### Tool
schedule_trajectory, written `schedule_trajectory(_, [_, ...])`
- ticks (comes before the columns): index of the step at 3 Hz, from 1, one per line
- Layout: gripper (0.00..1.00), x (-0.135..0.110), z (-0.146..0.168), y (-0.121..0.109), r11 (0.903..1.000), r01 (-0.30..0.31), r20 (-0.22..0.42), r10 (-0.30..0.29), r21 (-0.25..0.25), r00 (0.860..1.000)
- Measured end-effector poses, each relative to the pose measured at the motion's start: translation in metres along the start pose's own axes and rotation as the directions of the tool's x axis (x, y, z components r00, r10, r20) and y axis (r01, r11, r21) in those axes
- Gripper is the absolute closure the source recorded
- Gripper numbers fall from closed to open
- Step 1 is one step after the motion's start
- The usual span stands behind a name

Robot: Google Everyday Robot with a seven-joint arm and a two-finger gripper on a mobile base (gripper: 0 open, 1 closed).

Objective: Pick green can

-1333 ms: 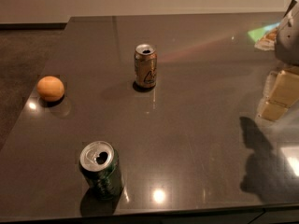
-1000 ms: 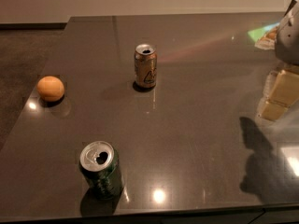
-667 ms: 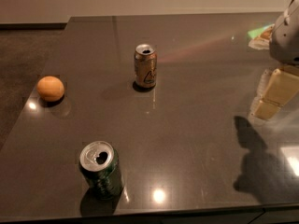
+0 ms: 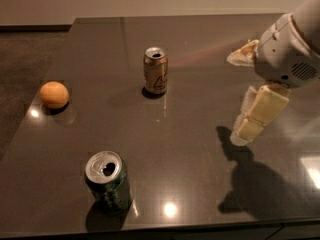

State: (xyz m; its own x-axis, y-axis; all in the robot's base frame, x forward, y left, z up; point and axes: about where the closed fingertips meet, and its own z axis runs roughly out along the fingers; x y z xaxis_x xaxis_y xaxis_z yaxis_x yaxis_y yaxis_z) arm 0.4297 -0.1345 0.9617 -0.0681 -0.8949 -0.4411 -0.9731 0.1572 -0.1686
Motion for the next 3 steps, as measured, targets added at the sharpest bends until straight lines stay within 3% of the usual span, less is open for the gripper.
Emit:
schedule_trajectory(1, [0.00, -0.034, 0.021, 0.027, 0.9972, 0.061, 0.101, -0.056, -0.044, 0.993])
schedule_trajectory(3, [0.00, -0.088, 0.082, 0.084, 0.9783, 0.176, 0.224, -0.148, -0.110, 0.963])
